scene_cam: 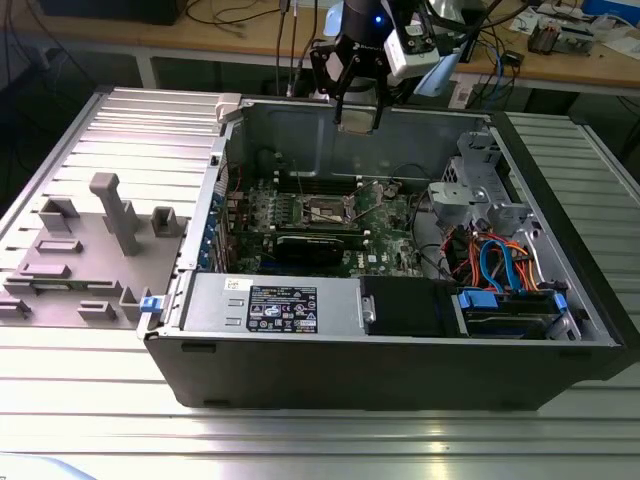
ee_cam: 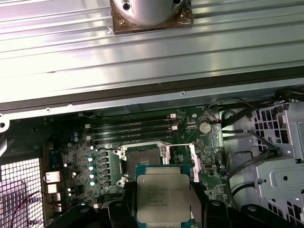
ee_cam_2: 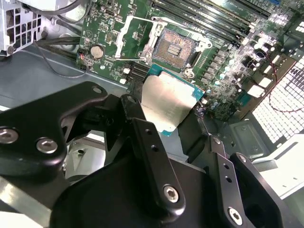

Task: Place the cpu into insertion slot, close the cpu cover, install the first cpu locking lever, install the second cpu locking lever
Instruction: 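Place the cpu into insertion slot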

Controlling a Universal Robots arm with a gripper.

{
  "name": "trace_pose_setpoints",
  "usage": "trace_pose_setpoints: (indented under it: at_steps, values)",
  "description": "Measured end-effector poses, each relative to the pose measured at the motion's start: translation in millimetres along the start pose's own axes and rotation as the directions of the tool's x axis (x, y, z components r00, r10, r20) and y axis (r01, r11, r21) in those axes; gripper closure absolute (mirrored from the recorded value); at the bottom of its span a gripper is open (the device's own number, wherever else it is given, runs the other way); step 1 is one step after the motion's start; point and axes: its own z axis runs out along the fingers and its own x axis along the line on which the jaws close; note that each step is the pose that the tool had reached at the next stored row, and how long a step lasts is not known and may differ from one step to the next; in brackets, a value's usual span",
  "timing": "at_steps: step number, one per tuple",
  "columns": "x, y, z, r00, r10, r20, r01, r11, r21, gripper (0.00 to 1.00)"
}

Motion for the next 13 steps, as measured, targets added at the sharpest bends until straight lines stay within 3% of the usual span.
trace_pose_setpoints:
  at_steps: [6, 8, 13]
  values:
    - [0.1, 0.0, 0.1, 0.9996, 0.029, 0.0026, -0.029, 0.9996, -0.0007, 0.46]
    - [0.0, 0.0, 0.2, 0.9974, 0.072, 0.0064, -0.072, 0.9974, -0.0016, 0.46]
    - [0.1, 0.0, 0.2, 0.9968, 0.079, 0.0070, -0.079, 0.9969, -0.0018, 0.46]
